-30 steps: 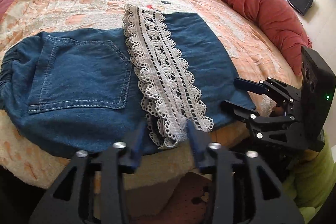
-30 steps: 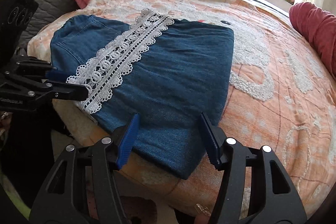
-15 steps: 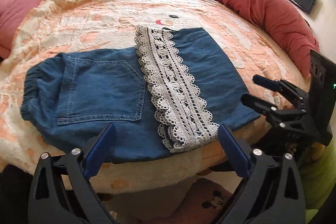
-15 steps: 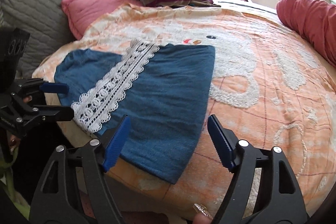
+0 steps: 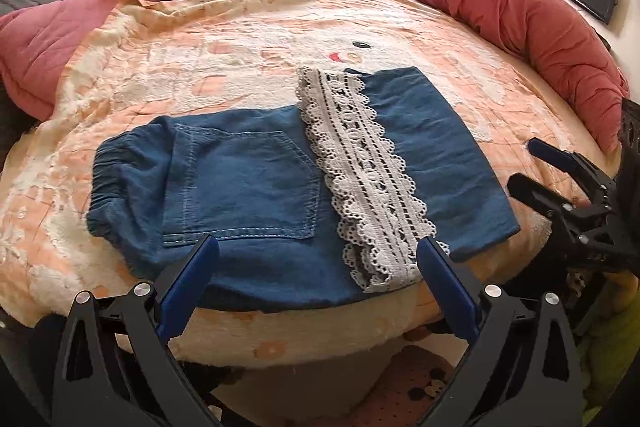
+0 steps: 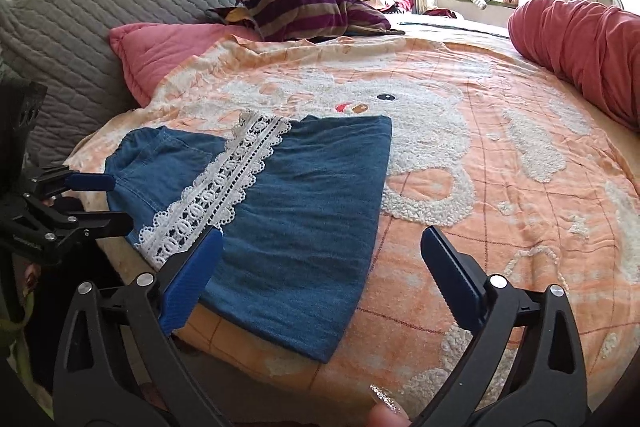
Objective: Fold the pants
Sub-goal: 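Move both tools to the elastic waistband end of the pants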
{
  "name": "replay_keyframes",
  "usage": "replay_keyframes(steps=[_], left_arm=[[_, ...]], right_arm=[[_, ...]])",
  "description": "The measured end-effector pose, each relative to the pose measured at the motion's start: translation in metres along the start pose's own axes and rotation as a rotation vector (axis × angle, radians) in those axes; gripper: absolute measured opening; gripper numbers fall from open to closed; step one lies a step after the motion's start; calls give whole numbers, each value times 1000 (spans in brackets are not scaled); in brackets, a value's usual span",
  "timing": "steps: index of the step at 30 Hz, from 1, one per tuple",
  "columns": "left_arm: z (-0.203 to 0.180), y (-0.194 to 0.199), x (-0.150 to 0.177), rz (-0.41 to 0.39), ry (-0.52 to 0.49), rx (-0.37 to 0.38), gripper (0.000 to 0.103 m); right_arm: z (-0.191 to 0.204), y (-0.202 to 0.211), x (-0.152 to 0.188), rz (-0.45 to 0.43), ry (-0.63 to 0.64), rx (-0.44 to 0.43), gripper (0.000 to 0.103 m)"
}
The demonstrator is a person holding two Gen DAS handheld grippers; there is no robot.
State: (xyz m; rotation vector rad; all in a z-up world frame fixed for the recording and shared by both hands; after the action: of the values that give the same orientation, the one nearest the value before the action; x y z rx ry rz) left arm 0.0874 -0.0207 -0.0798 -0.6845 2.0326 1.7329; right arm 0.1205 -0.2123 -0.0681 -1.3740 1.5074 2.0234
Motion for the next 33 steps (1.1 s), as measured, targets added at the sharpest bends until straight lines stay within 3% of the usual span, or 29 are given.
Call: replay_keyframes(steps=[17, 24, 33], left_arm=[[61, 30, -12, -82, 125, -19, 98], [95, 25, -6, -62, 206, -26, 98], [139, 18, -3, -68, 345, 23, 98]], right_arm=[[45, 3, -44, -4, 58, -77, 94], [81, -14, -75, 11, 108, -154, 94], [127, -56, -116, 78, 218, -246, 94]])
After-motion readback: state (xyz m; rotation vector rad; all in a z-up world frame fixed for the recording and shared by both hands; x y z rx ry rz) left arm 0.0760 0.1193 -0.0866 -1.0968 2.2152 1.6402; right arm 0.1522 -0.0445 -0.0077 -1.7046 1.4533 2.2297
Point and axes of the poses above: each gripper's, at about its wrist camera, not at the fingertips, and y roughly against the way its jaws point, z to its left, x to its underside, the point moved 10 cm from there along -y, roughly the way its jaws point, and after that the axes turned 10 degrees about y, right-handed, at the moved point
